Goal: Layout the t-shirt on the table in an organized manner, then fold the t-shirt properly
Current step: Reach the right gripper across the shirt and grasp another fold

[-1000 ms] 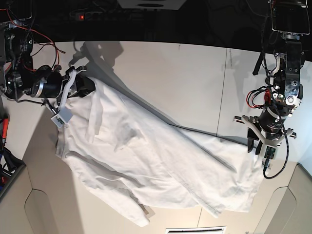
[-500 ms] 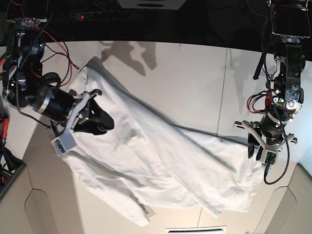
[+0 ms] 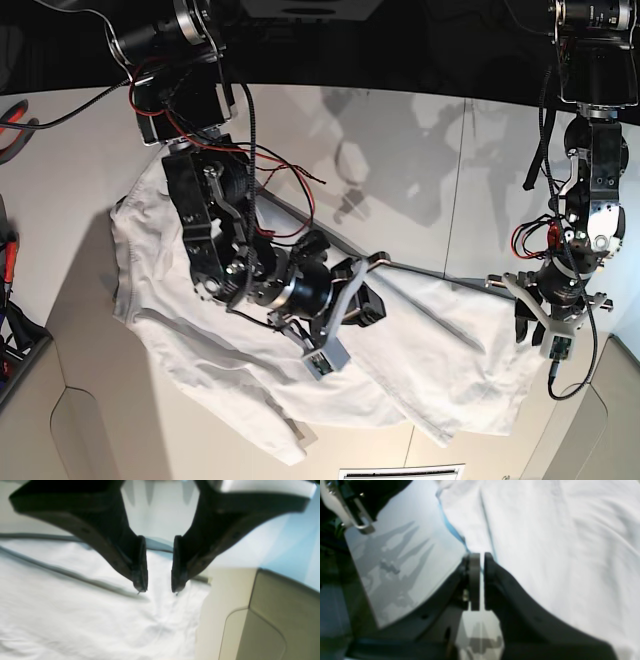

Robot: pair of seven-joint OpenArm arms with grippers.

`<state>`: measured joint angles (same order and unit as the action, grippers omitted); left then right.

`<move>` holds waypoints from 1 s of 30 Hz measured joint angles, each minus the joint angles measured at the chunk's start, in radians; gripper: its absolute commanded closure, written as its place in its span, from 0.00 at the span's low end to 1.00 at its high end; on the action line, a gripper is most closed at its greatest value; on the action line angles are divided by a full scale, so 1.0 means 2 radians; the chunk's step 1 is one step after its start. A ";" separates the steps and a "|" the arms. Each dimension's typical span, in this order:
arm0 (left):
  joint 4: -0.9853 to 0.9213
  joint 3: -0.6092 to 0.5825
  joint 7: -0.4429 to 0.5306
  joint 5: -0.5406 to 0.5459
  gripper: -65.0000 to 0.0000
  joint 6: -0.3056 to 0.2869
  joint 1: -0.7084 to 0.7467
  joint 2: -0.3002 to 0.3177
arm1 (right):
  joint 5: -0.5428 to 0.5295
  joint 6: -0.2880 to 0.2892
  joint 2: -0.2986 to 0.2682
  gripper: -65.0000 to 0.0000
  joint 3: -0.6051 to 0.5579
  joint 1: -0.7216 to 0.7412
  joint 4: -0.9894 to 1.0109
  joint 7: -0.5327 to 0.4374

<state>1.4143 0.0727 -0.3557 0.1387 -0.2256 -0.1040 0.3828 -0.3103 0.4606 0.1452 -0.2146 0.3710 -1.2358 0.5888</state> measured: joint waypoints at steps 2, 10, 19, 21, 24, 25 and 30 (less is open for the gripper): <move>-0.035 0.000 0.000 0.000 0.69 0.000 -0.021 0.000 | 0.008 -0.004 0.001 0.98 -0.022 0.023 0.043 -0.040; -0.160 0.000 -0.001 0.030 0.69 0.000 -0.104 0.000 | 0.046 -0.053 -0.003 0.99 -0.040 0.063 0.165 -0.062; -0.211 0.000 -0.004 0.068 0.69 -0.026 -0.159 0.000 | 0.005 -0.014 -0.011 1.00 -0.041 0.060 0.195 0.082; -0.211 0.000 -0.005 0.068 0.69 -0.026 -0.159 0.000 | -0.040 -0.002 -0.020 1.00 -0.041 0.060 0.195 0.128; -0.213 0.000 -0.010 0.068 0.69 -0.026 -0.156 0.003 | -0.097 0.007 -0.036 1.00 -0.041 0.060 0.195 0.193; -0.214 0.000 -0.011 0.067 0.69 -0.026 -0.156 0.005 | -0.112 0.008 -0.042 1.00 -0.041 0.060 0.195 0.207; -0.214 0.000 -0.011 0.067 0.69 -0.041 -0.156 0.024 | -0.181 0.032 -0.080 1.00 -0.041 0.060 0.195 0.266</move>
<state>0.9859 0.0734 -0.3786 0.2733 -0.3084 -0.4160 0.4309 -0.6727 0.5243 -0.0151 -0.2970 0.4911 -0.8463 1.1202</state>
